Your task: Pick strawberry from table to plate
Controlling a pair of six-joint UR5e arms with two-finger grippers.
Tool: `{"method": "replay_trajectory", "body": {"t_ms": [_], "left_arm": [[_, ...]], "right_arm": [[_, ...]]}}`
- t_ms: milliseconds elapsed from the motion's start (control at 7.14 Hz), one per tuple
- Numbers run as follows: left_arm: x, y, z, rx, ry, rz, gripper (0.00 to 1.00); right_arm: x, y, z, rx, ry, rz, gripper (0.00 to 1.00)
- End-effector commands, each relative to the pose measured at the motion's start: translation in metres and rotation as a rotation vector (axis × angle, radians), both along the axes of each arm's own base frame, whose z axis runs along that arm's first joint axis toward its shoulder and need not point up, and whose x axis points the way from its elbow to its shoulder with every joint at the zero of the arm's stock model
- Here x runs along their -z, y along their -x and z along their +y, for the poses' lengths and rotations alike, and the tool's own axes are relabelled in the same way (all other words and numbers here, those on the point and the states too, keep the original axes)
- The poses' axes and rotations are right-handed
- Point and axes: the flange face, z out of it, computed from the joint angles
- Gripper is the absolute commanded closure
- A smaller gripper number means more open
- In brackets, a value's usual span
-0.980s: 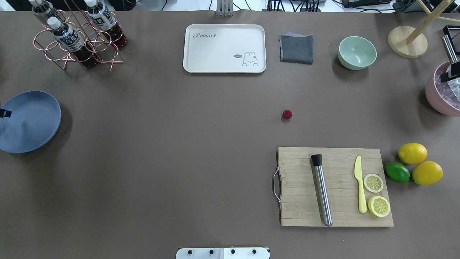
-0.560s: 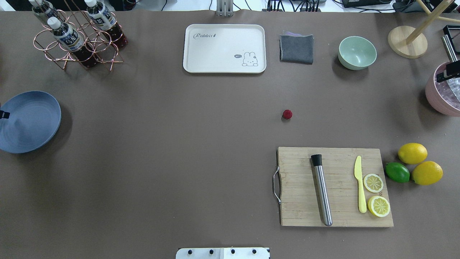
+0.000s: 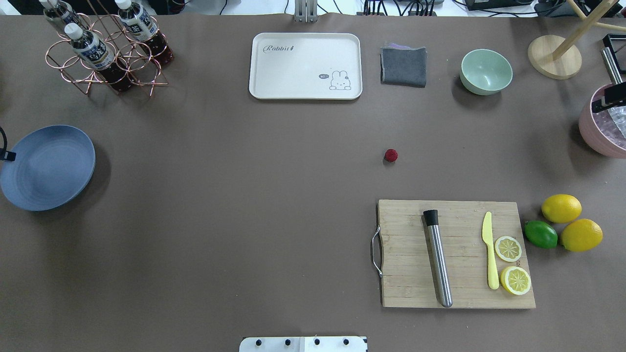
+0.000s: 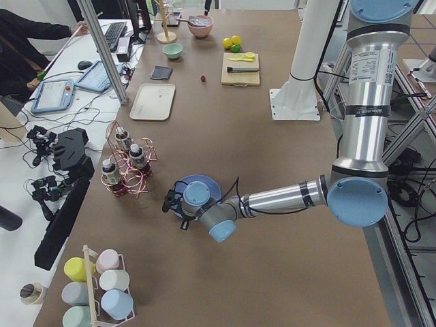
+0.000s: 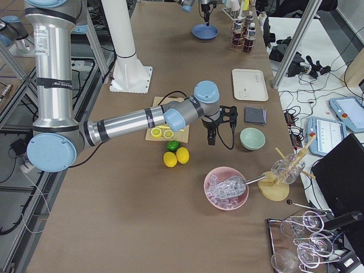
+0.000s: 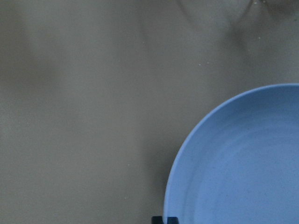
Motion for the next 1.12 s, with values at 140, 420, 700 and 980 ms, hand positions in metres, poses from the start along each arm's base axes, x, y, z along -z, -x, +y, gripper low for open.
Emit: {"method": "replay_trajectory", "body": {"t_ms": [140, 420, 700, 980], "left_arm": [[0.117, 0.011, -0.041, -0.022, 0.143, 0.214, 1.0], [0.217, 0.006, -0.034, 0.061, 0.217, 0.313, 1.0], [0.292, -0.063, 0.004, 0.081, 0.255, 0.355, 1.0], [0.363, -0.151, 0.036, 0.127, 0.252, 0.251, 1.0]], "right_arm": [[0.02, 0.02, -0.014, 0.026, -0.041, -0.002, 0.0], [0.051, 0.074, -0.025, 0.078, -0.076, 0.001, 0.0], [0.096, 0.167, -0.025, 0.056, -0.037, 0.001, 0.0], [0.119, 0.23, -0.013, 0.047, -0.007, 0.003, 0.0]]}}
